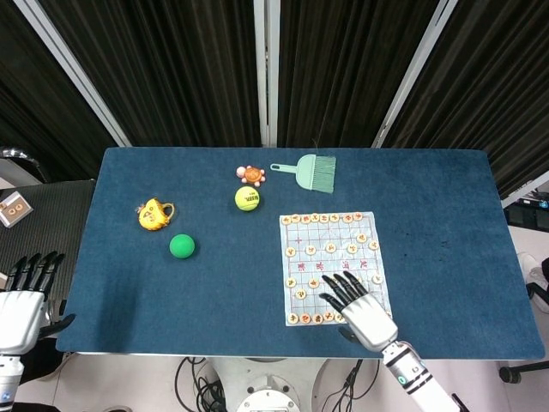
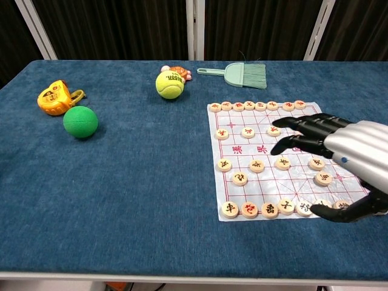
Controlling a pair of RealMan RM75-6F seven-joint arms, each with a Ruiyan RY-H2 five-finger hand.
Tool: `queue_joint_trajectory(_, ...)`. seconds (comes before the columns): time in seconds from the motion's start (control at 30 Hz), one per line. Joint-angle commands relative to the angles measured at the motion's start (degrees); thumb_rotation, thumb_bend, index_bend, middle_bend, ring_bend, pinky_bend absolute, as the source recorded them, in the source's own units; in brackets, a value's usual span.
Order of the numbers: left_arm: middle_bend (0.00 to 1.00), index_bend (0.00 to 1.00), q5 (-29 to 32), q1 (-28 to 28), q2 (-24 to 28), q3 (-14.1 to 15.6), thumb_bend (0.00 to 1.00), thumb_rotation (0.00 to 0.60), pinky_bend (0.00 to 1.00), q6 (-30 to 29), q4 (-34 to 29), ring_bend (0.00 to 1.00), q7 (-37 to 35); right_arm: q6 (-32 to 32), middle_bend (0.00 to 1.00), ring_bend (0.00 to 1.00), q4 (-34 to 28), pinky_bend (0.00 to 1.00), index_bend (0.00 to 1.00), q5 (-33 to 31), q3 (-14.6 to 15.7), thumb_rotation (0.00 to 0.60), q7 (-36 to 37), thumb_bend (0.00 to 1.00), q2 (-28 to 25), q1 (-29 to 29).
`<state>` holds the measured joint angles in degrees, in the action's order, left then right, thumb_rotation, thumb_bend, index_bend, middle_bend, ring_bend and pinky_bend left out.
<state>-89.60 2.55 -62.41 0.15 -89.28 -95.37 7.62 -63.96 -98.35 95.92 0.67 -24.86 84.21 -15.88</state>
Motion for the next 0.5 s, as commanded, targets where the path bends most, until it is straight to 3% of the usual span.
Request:
queue_joint_trajectory(0.03, 0.05, 0.05, 0.0, -0.3, 0.09, 0.01, 0.09, 0.6, 0.0, -0.39, 0.23, 0.0, -0.38, 1.59, 0.0, 0.0, 0.68, 0.0, 0.27, -0.99, -0.35, 0.6, -2.87, 0.21, 3.06, -1.47)
queue_joint_trajectory(0.5, 0.05, 0.05, 0.13, -1.48, 0.4, 0.08, 0.09, 0.6, 0.0, -1.4, 1.63, 0.0, -2.3, 3.43, 0.0, 0.0, 5.62, 0.0, 0.35, -5.25, -0.62, 0.6, -11.18, 0.26, 13.16, -3.51)
